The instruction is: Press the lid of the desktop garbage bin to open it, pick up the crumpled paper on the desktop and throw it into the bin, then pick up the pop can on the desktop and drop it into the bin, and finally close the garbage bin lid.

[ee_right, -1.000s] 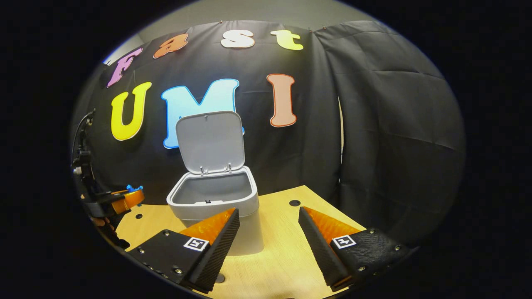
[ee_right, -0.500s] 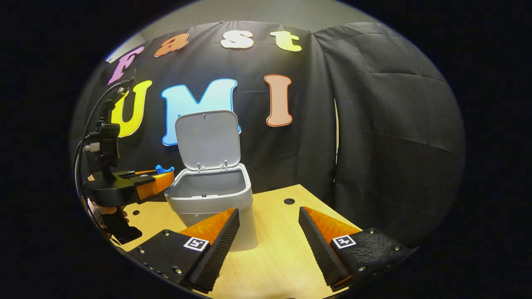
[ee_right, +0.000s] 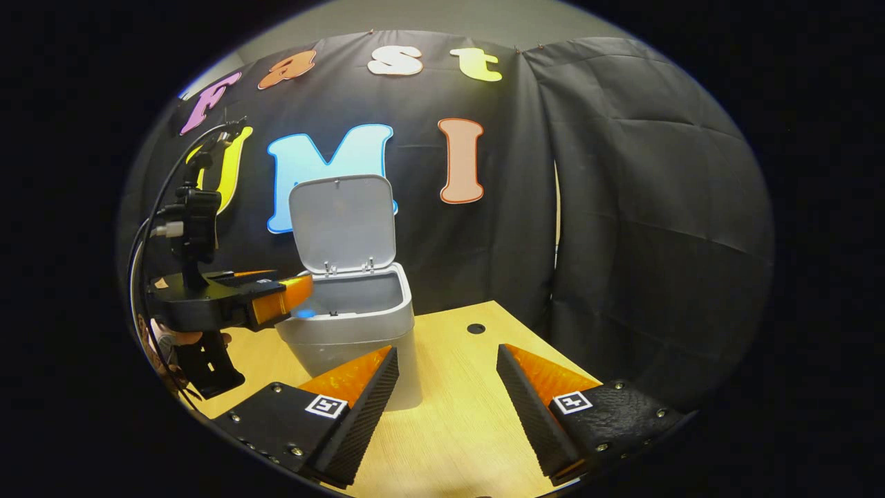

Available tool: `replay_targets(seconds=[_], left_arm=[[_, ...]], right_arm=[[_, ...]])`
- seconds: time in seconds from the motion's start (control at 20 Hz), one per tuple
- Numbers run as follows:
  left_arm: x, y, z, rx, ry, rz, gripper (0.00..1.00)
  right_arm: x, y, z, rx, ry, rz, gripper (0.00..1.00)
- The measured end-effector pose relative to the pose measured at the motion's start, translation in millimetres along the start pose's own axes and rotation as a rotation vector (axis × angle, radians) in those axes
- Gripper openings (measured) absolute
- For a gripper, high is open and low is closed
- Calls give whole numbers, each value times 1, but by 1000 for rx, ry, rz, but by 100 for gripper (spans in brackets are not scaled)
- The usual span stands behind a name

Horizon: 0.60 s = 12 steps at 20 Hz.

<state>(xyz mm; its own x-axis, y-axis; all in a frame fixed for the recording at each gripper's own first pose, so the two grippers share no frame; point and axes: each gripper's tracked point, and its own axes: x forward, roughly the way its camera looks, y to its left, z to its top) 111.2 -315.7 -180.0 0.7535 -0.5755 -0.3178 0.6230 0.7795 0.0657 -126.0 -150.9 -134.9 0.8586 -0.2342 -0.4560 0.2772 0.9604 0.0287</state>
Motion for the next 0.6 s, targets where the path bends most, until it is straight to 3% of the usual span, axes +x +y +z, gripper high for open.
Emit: replay_targets(seconds=[0.1, 0.2, 0.5, 0.6], left_arm=[[-1, 3, 1, 6, -3, 4, 94], [-3, 9, 0, 6, -2, 14, 91], [-17, 39, -3, -5, 1, 73, 94], [-23, 50, -4, -13, 4, 96, 94]], right_arm=[[2, 5, -1, -4, 2, 12, 93], [5, 12, -1, -8, 4, 30, 93], [12, 37, -5, -30, 17, 99, 93], [14, 49, -8, -37, 25, 127, 97]])
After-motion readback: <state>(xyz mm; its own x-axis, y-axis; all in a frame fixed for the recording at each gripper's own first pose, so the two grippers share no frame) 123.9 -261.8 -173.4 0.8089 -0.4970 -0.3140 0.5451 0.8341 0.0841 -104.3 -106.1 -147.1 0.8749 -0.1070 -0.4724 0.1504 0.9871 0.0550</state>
